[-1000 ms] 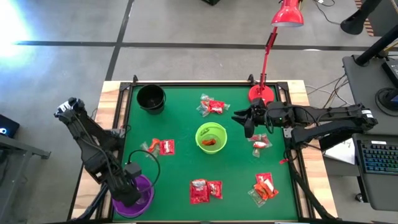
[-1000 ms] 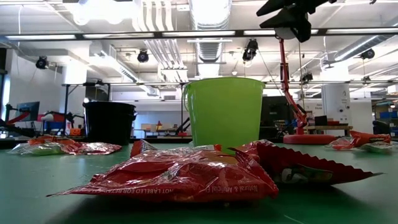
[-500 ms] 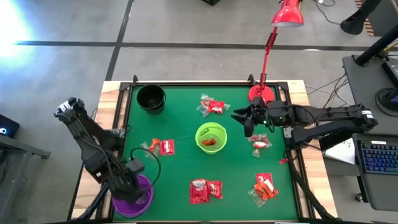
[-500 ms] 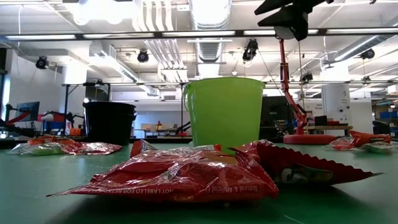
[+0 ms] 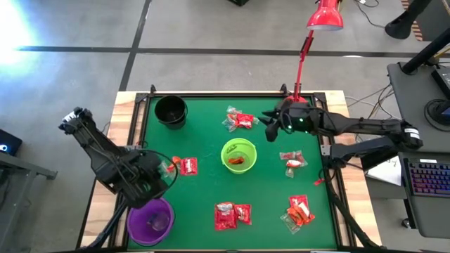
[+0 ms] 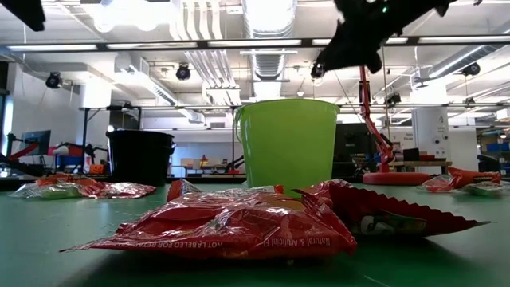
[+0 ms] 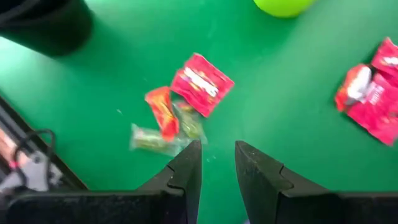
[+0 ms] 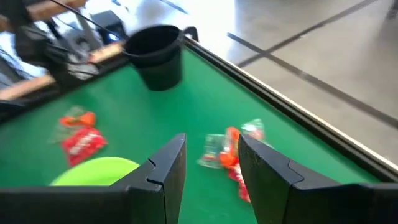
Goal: Sort candy
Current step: Put the red candy into the black bucket
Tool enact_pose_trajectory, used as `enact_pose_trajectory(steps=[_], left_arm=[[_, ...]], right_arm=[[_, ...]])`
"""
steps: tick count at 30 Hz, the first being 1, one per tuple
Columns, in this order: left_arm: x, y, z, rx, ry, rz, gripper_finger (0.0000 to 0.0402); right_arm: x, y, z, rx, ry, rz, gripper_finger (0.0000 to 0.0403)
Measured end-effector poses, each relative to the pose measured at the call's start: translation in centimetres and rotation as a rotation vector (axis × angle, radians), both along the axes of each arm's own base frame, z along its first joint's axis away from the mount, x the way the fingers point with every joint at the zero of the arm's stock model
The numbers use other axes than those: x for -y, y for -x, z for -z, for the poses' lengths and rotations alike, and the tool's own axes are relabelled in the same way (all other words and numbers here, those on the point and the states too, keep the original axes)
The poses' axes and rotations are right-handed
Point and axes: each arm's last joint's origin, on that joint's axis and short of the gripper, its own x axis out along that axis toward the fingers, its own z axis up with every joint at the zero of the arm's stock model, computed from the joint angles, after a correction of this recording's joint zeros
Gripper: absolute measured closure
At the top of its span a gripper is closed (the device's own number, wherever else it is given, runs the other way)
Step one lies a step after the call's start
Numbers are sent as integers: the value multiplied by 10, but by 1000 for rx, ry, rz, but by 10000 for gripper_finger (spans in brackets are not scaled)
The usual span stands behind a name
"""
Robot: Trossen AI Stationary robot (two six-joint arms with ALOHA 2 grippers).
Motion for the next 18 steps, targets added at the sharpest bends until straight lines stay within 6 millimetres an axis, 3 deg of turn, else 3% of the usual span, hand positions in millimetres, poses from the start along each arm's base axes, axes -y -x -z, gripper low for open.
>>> enact_pose_trajectory(steps=[10, 18], left_arm=[[-29, 2, -14, 133, -207, -34, 322], [-65, 4, -25, 83, -318, 2, 322]], right_arm=[[37, -22, 30, -95, -39, -17, 266], [71, -46, 40, -133, -110, -19, 266]])
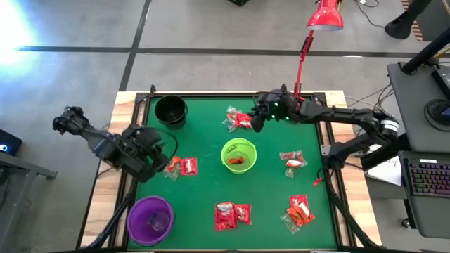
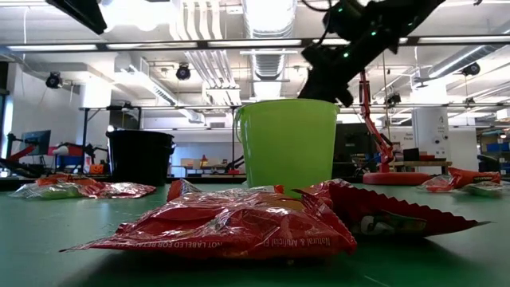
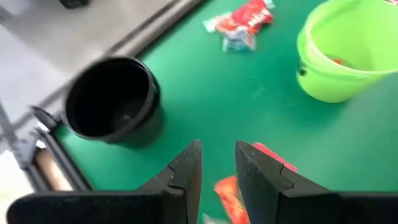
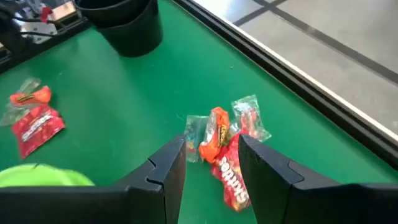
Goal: Sort candy
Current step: Put the red candy into the black bucket
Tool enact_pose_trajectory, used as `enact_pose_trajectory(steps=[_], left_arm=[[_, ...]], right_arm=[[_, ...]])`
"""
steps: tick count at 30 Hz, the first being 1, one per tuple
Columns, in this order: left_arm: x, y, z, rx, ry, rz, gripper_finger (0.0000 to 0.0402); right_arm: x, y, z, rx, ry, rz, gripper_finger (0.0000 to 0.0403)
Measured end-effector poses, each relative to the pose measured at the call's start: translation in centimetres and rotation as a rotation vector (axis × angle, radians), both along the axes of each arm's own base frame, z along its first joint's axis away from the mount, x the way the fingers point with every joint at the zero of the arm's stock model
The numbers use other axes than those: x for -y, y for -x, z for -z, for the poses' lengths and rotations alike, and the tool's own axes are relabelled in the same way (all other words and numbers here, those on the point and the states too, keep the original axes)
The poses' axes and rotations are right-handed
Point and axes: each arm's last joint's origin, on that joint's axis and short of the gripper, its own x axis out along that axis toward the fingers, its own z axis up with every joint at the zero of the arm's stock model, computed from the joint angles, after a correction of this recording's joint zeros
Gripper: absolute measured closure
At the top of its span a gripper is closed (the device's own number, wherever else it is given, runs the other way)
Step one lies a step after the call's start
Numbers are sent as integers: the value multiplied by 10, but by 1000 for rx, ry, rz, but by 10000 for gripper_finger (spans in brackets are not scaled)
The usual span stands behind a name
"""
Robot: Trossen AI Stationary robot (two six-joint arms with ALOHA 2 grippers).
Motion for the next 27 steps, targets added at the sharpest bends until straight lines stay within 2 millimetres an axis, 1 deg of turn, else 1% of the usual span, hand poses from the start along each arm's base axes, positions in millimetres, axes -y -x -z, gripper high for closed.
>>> enact_pose_trajectory(steps=[5, 9, 13, 17, 21, 27], left_arm=[[-21, 10, -10, 4, -101, 0, 322], [-35, 23, -17, 15, -114, -5, 322], [-43, 37, -22, 57, -103, -11, 322], [-47, 47, -25, 94, -88, -14, 322], [-48, 50, -27, 94, -94, 3, 322], [-48, 48, -26, 65, -118, 34, 322]], right_arm=[[28, -16, -1, -34, -42, 25, 266], [49, -28, 1, -99, -125, 19, 266], [67, -36, 4, -207, -178, 34, 266], [78, -46, 9, -286, -192, 16, 266], [86, -53, 15, -341, -197, -12, 266], [89, -55, 29, -410, -232, -168, 266]])
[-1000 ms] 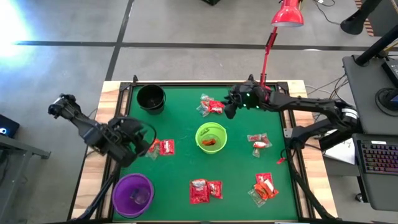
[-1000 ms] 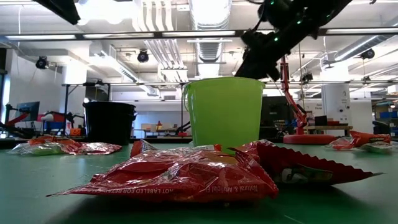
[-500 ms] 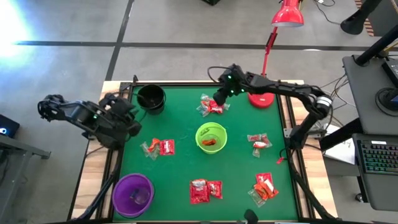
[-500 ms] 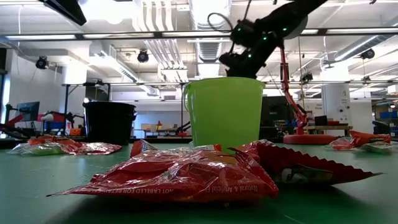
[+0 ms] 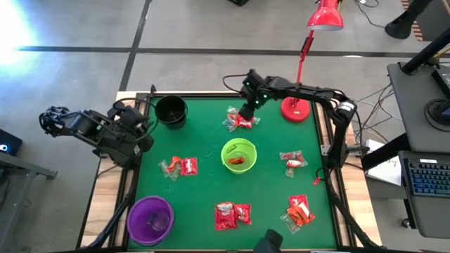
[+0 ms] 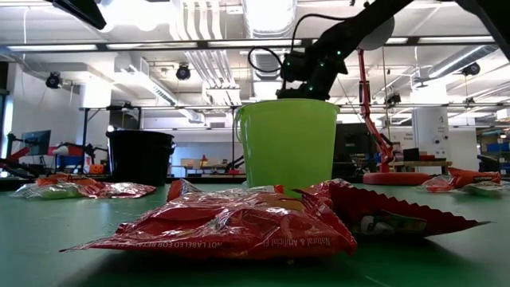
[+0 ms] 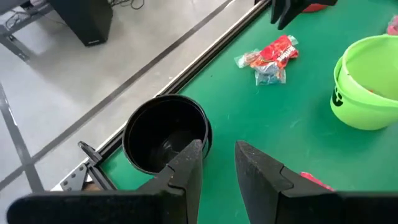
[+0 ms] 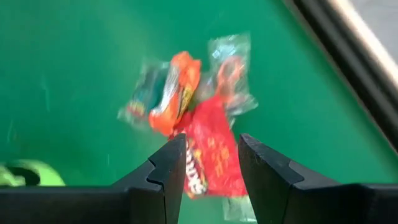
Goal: Sort candy
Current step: Put the red candy into the black bucket
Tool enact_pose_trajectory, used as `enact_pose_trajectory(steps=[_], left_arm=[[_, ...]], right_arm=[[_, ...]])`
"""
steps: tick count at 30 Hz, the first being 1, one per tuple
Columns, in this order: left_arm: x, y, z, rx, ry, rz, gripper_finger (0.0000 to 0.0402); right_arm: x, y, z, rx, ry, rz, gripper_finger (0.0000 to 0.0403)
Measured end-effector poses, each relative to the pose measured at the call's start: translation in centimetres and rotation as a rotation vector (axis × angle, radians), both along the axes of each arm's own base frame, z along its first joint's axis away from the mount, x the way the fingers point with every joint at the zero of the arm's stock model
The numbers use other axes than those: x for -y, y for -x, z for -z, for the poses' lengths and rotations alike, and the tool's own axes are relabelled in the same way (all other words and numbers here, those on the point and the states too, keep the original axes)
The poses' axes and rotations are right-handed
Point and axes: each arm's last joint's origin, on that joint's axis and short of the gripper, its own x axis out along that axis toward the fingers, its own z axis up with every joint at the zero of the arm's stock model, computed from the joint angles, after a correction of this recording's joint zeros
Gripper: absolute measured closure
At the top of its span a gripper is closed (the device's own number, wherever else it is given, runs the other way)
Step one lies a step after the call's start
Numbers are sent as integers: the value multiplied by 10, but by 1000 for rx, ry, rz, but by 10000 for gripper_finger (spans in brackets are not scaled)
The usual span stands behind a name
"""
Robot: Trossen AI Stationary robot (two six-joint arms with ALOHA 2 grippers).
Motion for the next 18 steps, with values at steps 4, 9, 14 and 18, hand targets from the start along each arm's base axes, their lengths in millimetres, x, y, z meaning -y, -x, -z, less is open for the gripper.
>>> enact_pose_trajectory(steps=[4, 9, 14, 18], left_arm=[[0, -1, 0, -13, -10, 10, 322], [0, 0, 0, -15, -14, 17, 322], [-1, 2, -1, -8, -11, 16, 322], [-1, 3, -1, -3, -9, 16, 322]], right_arm=[[4, 5, 7, -46, -9, -45, 266], [15, 14, 13, 2, -83, -117, 266], [26, 21, 21, 36, -161, -114, 266], [31, 22, 31, 56, -198, -153, 266]])
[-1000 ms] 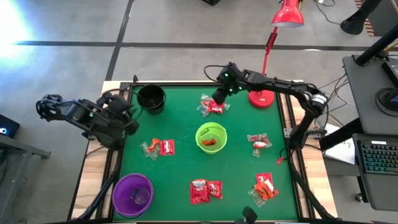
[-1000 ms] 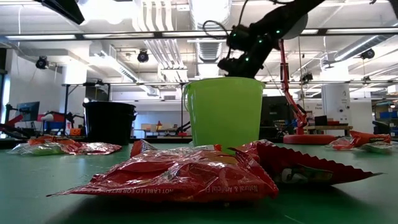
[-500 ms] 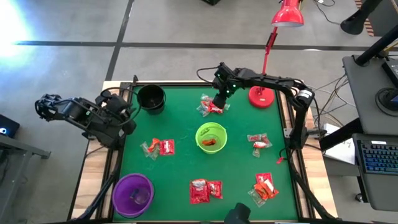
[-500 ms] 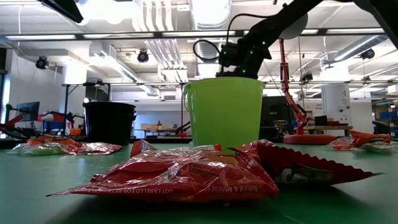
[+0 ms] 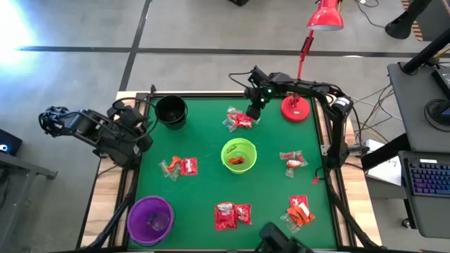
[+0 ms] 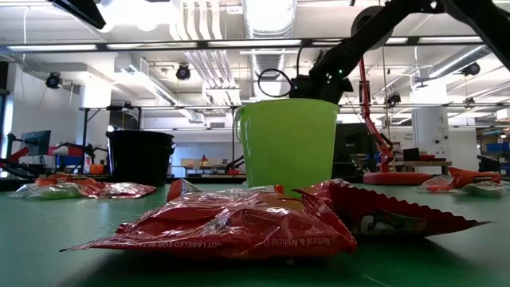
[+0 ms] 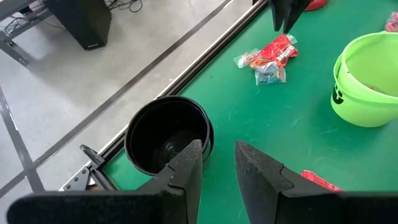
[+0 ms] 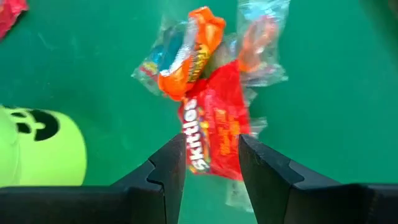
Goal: Sort candy
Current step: Put the red candy into the black bucket
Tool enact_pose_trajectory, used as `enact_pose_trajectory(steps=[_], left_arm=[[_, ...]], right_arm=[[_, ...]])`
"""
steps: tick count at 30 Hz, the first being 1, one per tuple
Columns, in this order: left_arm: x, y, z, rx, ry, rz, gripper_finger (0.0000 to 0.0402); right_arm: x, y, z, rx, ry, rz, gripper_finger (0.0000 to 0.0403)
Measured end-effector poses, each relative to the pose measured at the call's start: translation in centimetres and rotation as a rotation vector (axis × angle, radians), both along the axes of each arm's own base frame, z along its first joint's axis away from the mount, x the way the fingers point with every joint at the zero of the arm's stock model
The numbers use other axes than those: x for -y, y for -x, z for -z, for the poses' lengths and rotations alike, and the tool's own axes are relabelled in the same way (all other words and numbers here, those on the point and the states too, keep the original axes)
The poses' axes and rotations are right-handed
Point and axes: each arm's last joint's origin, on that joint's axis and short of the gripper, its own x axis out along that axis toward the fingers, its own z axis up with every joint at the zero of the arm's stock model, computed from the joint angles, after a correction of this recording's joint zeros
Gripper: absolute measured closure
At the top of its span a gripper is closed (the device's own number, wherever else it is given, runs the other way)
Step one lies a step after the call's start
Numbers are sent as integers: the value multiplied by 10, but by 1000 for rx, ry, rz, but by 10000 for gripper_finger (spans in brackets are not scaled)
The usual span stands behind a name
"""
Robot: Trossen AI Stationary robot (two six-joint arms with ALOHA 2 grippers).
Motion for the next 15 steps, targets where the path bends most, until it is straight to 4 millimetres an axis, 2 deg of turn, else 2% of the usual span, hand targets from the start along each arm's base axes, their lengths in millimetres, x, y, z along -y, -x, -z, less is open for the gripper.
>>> enact_pose_trajectory(steps=[11, 15], left_arm=[[0, 0, 0, 1, 1, -1, 322], [0, 0, 0, 1, 1, -1, 322]], right_arm=[[9, -7, 41, -57, -54, 4, 266], [11, -8, 40, -64, -32, 10, 266]])
